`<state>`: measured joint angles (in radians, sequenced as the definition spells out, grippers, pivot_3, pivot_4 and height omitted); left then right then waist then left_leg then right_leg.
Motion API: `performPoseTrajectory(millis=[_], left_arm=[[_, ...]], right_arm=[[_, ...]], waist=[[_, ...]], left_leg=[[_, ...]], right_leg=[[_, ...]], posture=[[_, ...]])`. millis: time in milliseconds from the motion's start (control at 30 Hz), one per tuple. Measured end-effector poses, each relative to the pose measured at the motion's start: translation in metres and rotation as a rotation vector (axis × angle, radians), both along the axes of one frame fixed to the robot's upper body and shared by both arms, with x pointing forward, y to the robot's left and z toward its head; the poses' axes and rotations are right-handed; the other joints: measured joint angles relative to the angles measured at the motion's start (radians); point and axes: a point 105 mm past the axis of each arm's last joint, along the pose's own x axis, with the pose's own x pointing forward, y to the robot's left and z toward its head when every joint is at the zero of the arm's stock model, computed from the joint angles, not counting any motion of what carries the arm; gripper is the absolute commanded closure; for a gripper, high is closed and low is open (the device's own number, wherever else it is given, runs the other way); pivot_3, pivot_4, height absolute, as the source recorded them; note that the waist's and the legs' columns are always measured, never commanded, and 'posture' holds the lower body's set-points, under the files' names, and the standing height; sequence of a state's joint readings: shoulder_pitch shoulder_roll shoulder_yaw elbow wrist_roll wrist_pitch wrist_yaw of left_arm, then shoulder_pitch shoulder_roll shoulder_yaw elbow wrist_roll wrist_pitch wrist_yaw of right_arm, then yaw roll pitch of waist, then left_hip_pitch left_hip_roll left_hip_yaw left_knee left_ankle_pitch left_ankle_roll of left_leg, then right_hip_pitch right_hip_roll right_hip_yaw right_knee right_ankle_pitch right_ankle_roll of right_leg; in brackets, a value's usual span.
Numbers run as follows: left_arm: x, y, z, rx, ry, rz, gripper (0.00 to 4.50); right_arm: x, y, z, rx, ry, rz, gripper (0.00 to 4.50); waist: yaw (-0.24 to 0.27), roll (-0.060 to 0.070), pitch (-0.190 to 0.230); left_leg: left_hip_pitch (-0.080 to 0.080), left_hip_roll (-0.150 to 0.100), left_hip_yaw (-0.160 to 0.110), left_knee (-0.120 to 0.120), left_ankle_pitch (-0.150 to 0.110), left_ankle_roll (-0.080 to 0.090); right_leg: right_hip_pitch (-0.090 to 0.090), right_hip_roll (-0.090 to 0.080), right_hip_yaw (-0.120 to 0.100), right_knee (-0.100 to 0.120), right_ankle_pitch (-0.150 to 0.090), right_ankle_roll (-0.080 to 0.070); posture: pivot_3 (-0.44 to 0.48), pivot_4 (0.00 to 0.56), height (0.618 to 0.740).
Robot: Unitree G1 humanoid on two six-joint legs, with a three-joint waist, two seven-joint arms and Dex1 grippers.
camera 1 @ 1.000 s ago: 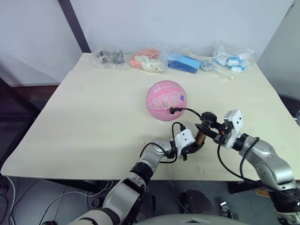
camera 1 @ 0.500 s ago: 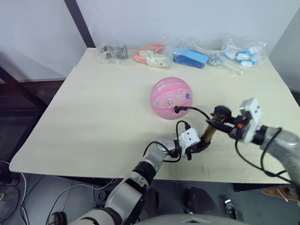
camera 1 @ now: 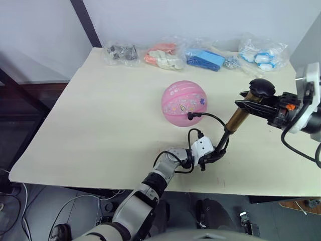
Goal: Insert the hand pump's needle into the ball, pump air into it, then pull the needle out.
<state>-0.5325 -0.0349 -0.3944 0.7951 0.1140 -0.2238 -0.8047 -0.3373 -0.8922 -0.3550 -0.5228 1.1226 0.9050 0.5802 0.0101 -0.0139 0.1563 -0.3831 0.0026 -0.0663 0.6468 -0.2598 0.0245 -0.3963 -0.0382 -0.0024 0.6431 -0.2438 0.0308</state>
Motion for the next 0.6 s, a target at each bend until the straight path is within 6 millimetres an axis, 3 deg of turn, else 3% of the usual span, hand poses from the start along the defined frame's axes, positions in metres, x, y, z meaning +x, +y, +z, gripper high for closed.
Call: performPoseTrajectory(millis=[200, 367, 433, 600], left_arm=[[0.0, 0.0, 0.0, 0.001, -0.001, -0.001, 3.38], [0.001, 0.002, 0.0, 0.007, -0.003, 0.002, 3.38], [0.002, 0.004, -0.001, 0.012, -0.004, 0.006, 3.38], [0.005, 0.009, -0.003, 0.027, 0.007, 0.026, 3.38]], right_arm=[[0.0, 0.001, 0.0, -0.005, 0.008, -0.003, 3.45], [0.0, 0.003, -0.013, -0.008, -0.023, -0.005, 3.45], [0.002, 0.007, -0.025, 0.009, -0.012, -0.002, 3.45], [0.016, 0.02, -0.08, 0.002, 0.062, -0.028, 3.45]], waist=[[0.0, 0.0, 0.001], [-0.001, -0.002, -0.001], [-0.004, -0.005, -0.003], [-0.019, -0.009, -0.011]], left_leg=[[0.0, 0.0, 0.0, 0.001, 0.0, 0.0], [0.002, 0.001, 0.0, 0.001, 0.0, 0.0], [0.003, 0.003, 0.0, 0.001, 0.0, 0.0], [0.006, 0.004, 0.0, 0.002, 0.0, 0.0]], right_leg=[[0.0, 0.0, 0.0, 0.0, 0.0, 0.0], [0.002, 0.001, 0.0, 0.0, 0.0, 0.001], [0.003, 0.003, 0.0, 0.0, -0.001, 0.003], [0.005, 0.005, 0.0, 0.002, 0.0, 0.002]], posture=[[0.0, 0.15, 0.74], [0.0, 0.15, 0.74], [0.0, 0.15, 0.74], [0.0, 0.15, 0.74]])
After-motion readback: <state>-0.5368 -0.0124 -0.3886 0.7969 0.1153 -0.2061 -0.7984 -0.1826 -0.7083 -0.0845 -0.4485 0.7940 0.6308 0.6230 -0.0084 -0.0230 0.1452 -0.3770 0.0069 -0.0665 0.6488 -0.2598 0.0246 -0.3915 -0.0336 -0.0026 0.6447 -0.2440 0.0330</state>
